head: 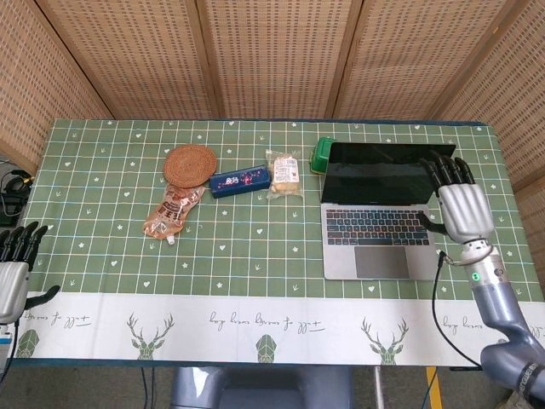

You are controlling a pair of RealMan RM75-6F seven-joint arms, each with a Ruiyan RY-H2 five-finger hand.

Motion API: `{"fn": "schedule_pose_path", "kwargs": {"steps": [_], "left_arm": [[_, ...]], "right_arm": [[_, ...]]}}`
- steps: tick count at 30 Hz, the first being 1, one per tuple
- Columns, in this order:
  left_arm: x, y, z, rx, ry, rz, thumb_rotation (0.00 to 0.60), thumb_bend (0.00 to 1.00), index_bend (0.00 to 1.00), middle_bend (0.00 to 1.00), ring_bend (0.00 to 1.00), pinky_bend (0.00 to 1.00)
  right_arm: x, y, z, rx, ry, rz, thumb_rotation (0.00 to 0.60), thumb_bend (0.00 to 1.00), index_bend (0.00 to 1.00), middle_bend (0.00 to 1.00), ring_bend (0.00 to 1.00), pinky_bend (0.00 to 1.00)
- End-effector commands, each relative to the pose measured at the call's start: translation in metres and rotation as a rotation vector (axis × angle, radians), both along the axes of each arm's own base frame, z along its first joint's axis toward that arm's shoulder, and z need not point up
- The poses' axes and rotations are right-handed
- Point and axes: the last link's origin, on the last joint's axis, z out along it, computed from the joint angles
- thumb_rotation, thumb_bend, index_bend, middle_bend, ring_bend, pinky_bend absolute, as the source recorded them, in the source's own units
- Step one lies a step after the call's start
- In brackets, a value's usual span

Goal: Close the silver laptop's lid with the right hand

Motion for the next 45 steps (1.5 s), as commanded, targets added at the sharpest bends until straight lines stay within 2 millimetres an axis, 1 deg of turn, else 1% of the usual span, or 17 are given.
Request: {"fn": "schedule_pose_path", "kwargs": {"steps": [1,4,7,10,12,15,19,24,28,34,39,45], "left_arm": [[0.0,0.001,-0.001,-0.003,0.003,0.002,0.6,0.15,0.0,0.0,0.0,0.0],[-0.001,0.002,-0.003,-0.008,0.006,0.005,0.6,0.16,0.0,0.0,0.0,0.0],[-0.003,0.005,-0.006,-0.019,0.019,0.012,0.6,0.17,0.0,0.0,0.0,0.0],[-0.003,0.007,-0.009,-0.023,0.023,0.009,0.6,0.17,0.0,0.0,0.0,0.0],[-0.002,0.008,-0.01,-0.026,0.026,0.005,0.6,0.17,0.0,0.0,0.0,0.0],[-0.002,0.008,-0.012,-0.031,0.03,0.001,0.6,0.17,0.0,0.0,0.0,0.0],[-0.002,0.009,-0.014,-0.039,0.039,0.002,0.6,0.17,0.0,0.0,0.0,0.0],[-0.003,0.009,-0.017,-0.048,0.054,0.0,0.6,0.17,0.0,0.0,0.0,0.0],[-0.003,0.01,-0.019,-0.054,0.064,0.0,0.6,0.17,0.0,0.0,0.0,0.0],[-0.002,0.011,-0.021,-0.063,0.068,0.003,0.6,0.17,0.0,0.0,0.0,0.0],[-0.002,0.013,-0.024,-0.075,0.076,0.002,0.6,0.17,0.0,0.0,0.0,0.0],[-0.002,0.013,-0.025,-0.084,0.074,0.004,0.6,0.17,0.0,0.0,0.0,0.0]], "right_arm": [[0.007,-0.021,0.005,-0.01,0.009,-0.011,0.6,0.66,0.13,0.01,0.0,0.0],[0.012,-0.036,0.008,-0.015,0.017,-0.024,0.6,0.76,0.15,0.02,0.0,0.0],[0.018,-0.054,0.011,-0.022,0.03,-0.041,0.6,0.83,0.16,0.03,0.0,0.0],[0.023,-0.069,0.012,-0.019,0.032,-0.059,0.6,0.95,0.21,0.07,0.0,0.01],[0.025,-0.077,0.011,-0.019,0.057,-0.067,0.6,0.99,0.25,0.11,0.0,0.03],[0.024,-0.09,0.007,-0.028,0.091,-0.087,0.6,1.0,0.3,0.15,0.02,0.06],[0.017,-0.109,-0.001,-0.033,0.145,-0.141,0.6,1.0,0.31,0.2,0.06,0.09],[0.005,-0.129,-0.003,-0.047,0.198,-0.207,0.6,1.0,0.31,0.18,0.07,0.09],[-0.001,-0.139,-0.001,-0.054,0.227,-0.236,0.6,1.0,0.29,0.17,0.07,0.09],[-0.007,-0.145,0.001,-0.056,0.244,-0.257,0.6,1.0,0.33,0.23,0.13,0.13],[-0.013,-0.146,-0.006,-0.03,0.244,-0.268,0.6,1.0,0.34,0.23,0.14,0.13],[-0.013,-0.146,-0.013,-0.012,0.247,-0.263,0.6,1.0,0.36,0.25,0.15,0.15]]}}
